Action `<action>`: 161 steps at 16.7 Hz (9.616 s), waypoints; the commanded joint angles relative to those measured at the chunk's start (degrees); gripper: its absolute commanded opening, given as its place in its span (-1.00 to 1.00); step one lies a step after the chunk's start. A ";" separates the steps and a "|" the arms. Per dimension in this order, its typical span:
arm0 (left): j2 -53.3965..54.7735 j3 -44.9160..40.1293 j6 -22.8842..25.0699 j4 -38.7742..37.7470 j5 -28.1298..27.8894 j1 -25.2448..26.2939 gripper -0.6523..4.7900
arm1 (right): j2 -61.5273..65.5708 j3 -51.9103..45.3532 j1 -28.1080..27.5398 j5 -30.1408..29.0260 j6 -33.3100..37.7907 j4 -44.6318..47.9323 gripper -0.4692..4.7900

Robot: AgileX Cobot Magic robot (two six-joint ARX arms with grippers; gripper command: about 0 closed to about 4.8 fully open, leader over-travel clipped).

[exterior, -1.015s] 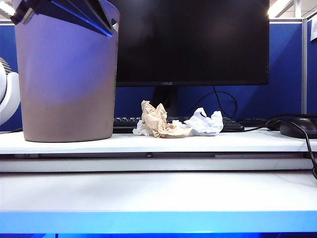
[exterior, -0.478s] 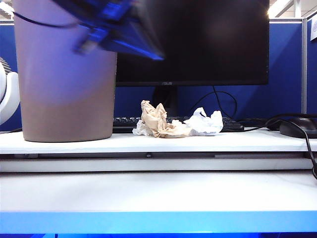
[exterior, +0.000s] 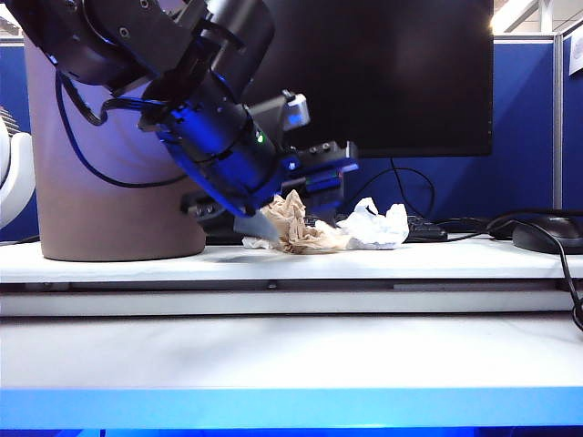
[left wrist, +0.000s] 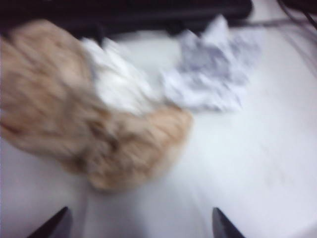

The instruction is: Pick up all paper balls from the table and place them in the pink trash can.

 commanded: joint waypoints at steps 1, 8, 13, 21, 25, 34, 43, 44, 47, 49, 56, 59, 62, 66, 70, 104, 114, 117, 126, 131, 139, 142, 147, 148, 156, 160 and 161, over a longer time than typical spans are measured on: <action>1.11 0.24 1.31 7.89 -6.03 0.42 0.64 | -0.46 -5.90 0.09 -0.15 0.04 -0.98 0.23; 7.43 0.81 -0.57 13.25 -6.25 1.95 0.52 | -0.50 -8.98 0.50 -5.75 1.16 0.74 0.23; 8.00 1.70 -2.45 17.46 -4.52 1.84 -0.78 | -0.61 -8.98 0.50 -5.75 1.09 0.15 0.22; -2.47 11.80 2.71 8.94 9.51 -1.01 -0.78 | -1.14 -8.98 0.48 -2.71 1.05 -0.24 0.22; -12.79 18.21 11.17 -4.09 7.37 -1.07 -0.78 | -2.64 -8.90 0.48 -1.25 1.14 1.68 0.22; -28.22 26.95 36.83 -31.43 -32.30 -0.87 -0.78 | -2.99 -8.87 0.48 -35.08 1.29 12.20 -0.20; -29.18 26.91 32.28 -35.45 -25.99 13.35 0.26 | -2.54 -8.92 0.48 -32.04 3.19 21.97 -0.62; -29.18 26.91 32.24 -35.54 -23.34 13.16 0.26 | -0.46 -8.98 0.44 -23.96 2.86 22.71 0.00; -29.27 27.43 28.39 -37.18 -16.72 13.14 0.27 | 9.57 -9.09 0.39 -13.94 -1.75 23.12 1.00; -29.27 27.43 26.67 -38.71 -7.45 13.14 0.27 | 16.31 -9.09 0.39 -8.04 -1.70 25.66 1.00; -29.55 27.43 28.44 -40.57 -9.03 13.16 0.26 | 32.02 -9.11 0.39 -0.96 -0.83 28.48 1.00; -29.83 27.43 28.44 -40.54 -9.05 13.16 0.26 | 32.63 -9.11 0.44 0.42 -0.31 27.06 1.00; -29.94 27.43 28.63 -39.69 -9.05 13.16 0.26 | 32.70 -9.11 0.44 0.24 0.09 26.58 1.00; -30.29 27.45 28.68 -39.98 -9.27 13.16 0.26 | 32.70 -9.11 0.44 -1.44 0.09 26.01 -0.36; -31.69 27.45 27.91 -41.94 -9.18 13.16 0.26 | 31.95 -8.00 0.44 -1.33 0.00 25.16 -0.83; -9.68 27.32 15.72 -33.44 16.87 1.90 -0.76 | 0.28 14.43 4.55 4.09 0.39 -5.51 0.82; 9.51 27.28 17.05 -22.77 12.15 1.84 0.72 | -5.51 12.13 4.68 5.20 1.57 -8.70 0.82; 10.56 27.28 17.25 -22.51 11.50 1.90 0.72 | -5.79 12.13 4.68 5.18 1.57 -8.63 0.82; 13.51 27.30 17.86 -18.97 6.38 2.34 -0.76 | -7.58 12.11 4.70 4.74 1.86 -8.52 0.82; 13.27 27.45 16.52 -19.52 9.49 2.58 -0.78 | -8.17 12.11 4.72 4.74 1.95 -8.44 0.82; 12.26 28.57 15.54 -19.96 10.49 2.56 0.12 | -8.68 12.11 4.81 4.72 1.95 -8.44 0.82; 12.76 28.57 15.78 -19.65 10.47 2.56 0.13 | -8.81 12.11 4.81 4.74 1.95 -8.44 0.82; 14.56 28.55 15.89 -19.93 10.69 2.67 0.17 | -8.85 12.11 4.81 4.74 1.95 -8.44 0.82; 14.97 28.55 15.74 -20.02 10.60 2.64 0.17 | -8.85 12.11 4.81 4.72 1.95 -8.44 0.82; 16.63 28.59 15.72 -21.11 9.49 2.67 -0.78 | -9.38 12.13 4.81 4.74 1.97 -8.44 0.82; 14.25 33.35 15.32 -25.00 13.20 2.54 -0.78 | -9.49 12.13 4.81 4.74 1.95 -8.31 0.82; 13.11 35.45 15.37 -25.90 13.90 2.49 -0.78 | -9.49 12.13 4.81 4.76 1.95 -8.31 0.82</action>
